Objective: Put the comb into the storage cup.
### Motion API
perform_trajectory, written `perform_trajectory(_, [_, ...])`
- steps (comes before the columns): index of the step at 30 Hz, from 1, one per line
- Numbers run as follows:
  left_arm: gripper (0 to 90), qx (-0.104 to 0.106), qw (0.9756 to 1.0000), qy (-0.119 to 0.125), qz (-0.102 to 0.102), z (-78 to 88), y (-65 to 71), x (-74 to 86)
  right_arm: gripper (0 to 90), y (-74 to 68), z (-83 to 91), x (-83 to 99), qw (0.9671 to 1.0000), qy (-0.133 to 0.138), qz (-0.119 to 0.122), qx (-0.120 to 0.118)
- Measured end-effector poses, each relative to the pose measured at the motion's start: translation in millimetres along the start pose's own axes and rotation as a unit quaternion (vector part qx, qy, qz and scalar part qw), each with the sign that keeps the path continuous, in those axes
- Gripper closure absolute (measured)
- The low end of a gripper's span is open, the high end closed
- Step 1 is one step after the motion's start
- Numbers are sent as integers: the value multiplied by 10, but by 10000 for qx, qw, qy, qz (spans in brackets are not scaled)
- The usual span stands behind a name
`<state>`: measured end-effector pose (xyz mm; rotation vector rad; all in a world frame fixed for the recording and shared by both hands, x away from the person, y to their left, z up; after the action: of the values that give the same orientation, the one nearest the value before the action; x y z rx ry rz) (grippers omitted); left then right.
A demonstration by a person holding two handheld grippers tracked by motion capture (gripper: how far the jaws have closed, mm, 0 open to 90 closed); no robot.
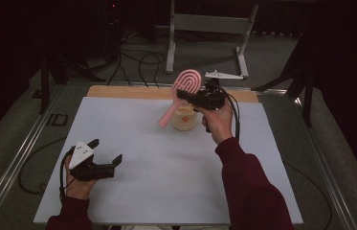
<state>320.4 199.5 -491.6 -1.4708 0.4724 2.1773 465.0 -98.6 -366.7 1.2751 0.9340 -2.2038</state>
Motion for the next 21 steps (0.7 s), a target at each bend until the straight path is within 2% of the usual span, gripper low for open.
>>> perform_trajectory(21, [8, 5, 10000, 13, -7, 0, 3, -2, 633, 219, -3, -166, 9994, 154, -49, 304])
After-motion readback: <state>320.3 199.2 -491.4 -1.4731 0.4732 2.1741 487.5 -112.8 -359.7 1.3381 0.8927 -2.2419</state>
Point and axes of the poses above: each handheld gripper's, and its own axes: z roughly backward along the jaws, x roughly out of its underside, y roughly to its right, the point moved 6 cm from there along -z, roughly forward along the jaws, and after that the axes turned 2 degrees about x, right-handed, at the moved point
